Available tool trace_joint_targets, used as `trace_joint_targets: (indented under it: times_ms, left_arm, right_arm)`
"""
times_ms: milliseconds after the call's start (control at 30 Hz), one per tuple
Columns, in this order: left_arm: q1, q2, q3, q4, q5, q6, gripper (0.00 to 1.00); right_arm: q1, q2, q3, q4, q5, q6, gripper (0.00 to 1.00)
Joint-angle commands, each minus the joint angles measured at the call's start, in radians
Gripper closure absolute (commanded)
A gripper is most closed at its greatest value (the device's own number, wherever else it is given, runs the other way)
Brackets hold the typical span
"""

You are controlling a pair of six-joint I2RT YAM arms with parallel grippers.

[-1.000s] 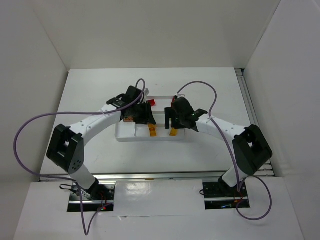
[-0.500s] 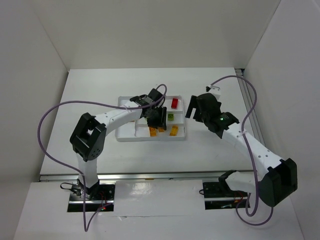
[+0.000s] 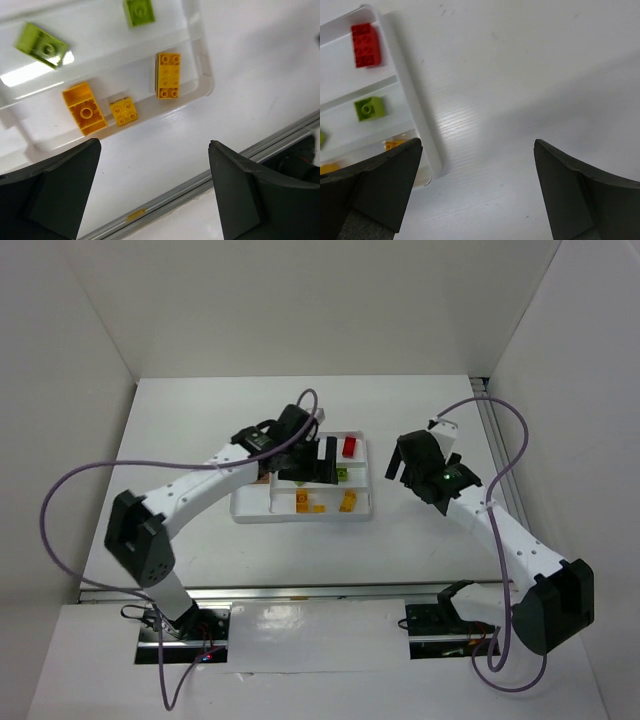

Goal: Sort the legos into containers by color

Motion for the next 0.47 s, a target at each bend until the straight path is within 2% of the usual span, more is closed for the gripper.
trace_joint_targets:
  times_ms: [0,67,167,200,333,433]
  left_arm:
    - [0.0,-0.225,0.051,-0.014,-0.104,0.045,0.0]
    - [0.0,-0.366,0.005,-0.014,-0.155,0.065,0.0]
    - [0.009,-0.511,-0.09,0.006,-0.26,0.084,0.01]
    - [0.009,-0.601,-0.115,0.006,-0.314,0.095,0.0]
    - [0.018,-0.788,-0.241,0.006,-0.458,0.076,0.0]
    - [0.018,-0.853,-0.304,-0.016,-0.505,0.05,0.0]
  right_arm:
    - [-0.018,0.007,0.082,-0.116,0.199,0.119,0.0]
    - [-0.028,0.016,0.093,-0.154,0.268,0.144,0.0]
    - [-0.042,0.016,0.093,-0.171,0.281,0.153,0.0]
    - [-0.054,0.027,0.118,-0.182,0.281,0.153,0.0]
    - [-0.065,0.027,0.129,-0.209,0.268,0.164,0.0]
    - [-0.065,0.005,0.117,-0.209,0.239,0.165,0.0]
